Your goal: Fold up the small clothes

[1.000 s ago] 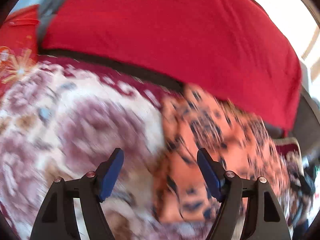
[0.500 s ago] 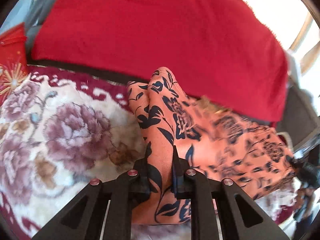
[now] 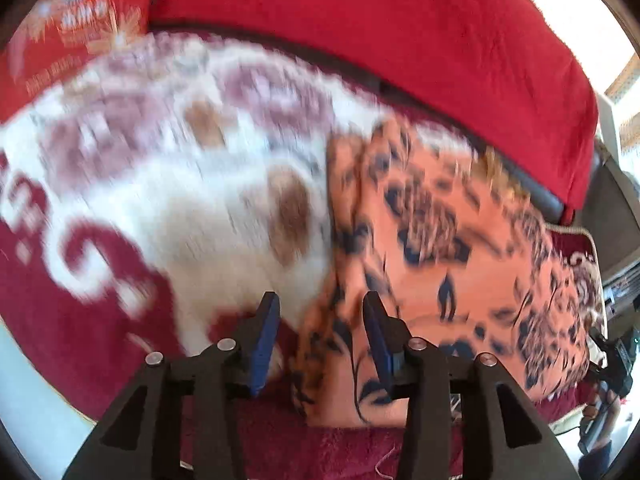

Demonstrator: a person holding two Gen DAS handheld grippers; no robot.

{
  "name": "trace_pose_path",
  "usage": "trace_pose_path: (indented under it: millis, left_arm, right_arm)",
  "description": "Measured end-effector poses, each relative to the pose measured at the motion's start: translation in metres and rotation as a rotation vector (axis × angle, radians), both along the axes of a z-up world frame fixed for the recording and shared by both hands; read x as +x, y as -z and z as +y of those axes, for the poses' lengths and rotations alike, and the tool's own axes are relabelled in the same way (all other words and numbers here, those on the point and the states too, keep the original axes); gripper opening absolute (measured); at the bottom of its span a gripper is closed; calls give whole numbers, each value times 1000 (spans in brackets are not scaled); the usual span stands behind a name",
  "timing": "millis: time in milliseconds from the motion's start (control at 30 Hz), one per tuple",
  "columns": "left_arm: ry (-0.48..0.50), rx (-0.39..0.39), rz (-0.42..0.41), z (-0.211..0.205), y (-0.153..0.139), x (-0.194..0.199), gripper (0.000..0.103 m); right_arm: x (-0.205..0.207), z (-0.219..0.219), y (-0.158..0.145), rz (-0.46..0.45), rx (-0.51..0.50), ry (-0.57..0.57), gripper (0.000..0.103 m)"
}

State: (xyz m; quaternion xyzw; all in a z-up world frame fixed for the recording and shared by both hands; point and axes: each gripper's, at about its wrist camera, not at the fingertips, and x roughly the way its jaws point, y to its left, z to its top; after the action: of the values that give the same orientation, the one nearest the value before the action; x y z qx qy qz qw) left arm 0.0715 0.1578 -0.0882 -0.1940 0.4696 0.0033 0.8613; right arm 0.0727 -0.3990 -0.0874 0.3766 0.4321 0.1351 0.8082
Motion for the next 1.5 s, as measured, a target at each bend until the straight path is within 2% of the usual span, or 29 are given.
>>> trace_pose_path:
  millis: [67,133,233,267,300,367,433,500,533,567,667,700,733,767,800,833,933,1033,1100,1233,1333,1400,1500]
  left_arm:
    - [13,31,-58,3,-18,11,52]
    - [59,52,-92,-3,-29,30,54]
    - [122,91,-130,-20,-32,53,62]
    - [133,89,-137,-22,-30,57,62]
    - [137,87,-135,-25,-27,65,62]
    - [132,71,-123,-28,-23,79,62]
    - [128,24,-120,-27,-22,88,62]
    - [133,21,-120,-31,-18,98,62]
    - [136,38,-113,-33,-16,105,62]
    - [134,49,-108,-35,-15,109,62]
    - [153,58,-84,-40,-9,120,62]
    - [162,61,-59,-42,-5,125,61]
    - [163,58,-50,-43,-4,125,35]
    - [163,68,-39,-44,-2,127,2]
    - [154,92,-33,-46,-3,128,3]
    - [141,81,-58,-44,-8,124,3]
    - [136,107,-137,-47,-30,108,3]
    - [145,125,-188,-50,-47,96,3]
    - [155,154,-184,-54,-45,97,3]
    - [148,144,-177,-54,-41,99,3]
    - [152,155,-174,-54,-39,100,3]
    - [145,157,-181,-51,-41,98,3]
    - [130,154,-225,-48,-54,89,3]
  right_arm:
    - [2,-6,-13,-48,-41,32,70]
    - [21,-4,-24,-65,-59,5,70]
    - [55,13,-32,-71,-133,-48,70]
    - [70,20,-30,-68,-197,-55,70]
    - [79,23,-28,-52,-220,-60,70]
    - [98,26,-14,-18,-221,-71,70]
    - [107,22,1,16,-172,-55,68]
    - [104,18,3,1,-149,-47,68]
    - [105,18,5,-3,-147,-48,65]
    - [106,19,6,-3,-147,-50,57]
    - [106,18,3,8,-162,-52,48]
    - [107,18,3,14,-171,-59,48]
    - [108,19,3,21,-179,-67,46]
    - [110,22,4,24,-196,-77,42]
    - [110,23,2,23,-208,-81,33]
    - [110,25,-2,18,-237,-80,23]
    - [104,31,-16,5,-327,-72,14]
    - [98,43,-33,-23,-472,-101,13]
    - [101,46,-31,-11,-501,-116,13]
    - [108,36,-17,6,-377,-105,16]
    - [109,35,-13,5,-335,-107,16]
    - [111,34,-13,10,-349,-104,14]
    - [104,42,-31,-14,-461,-80,8]
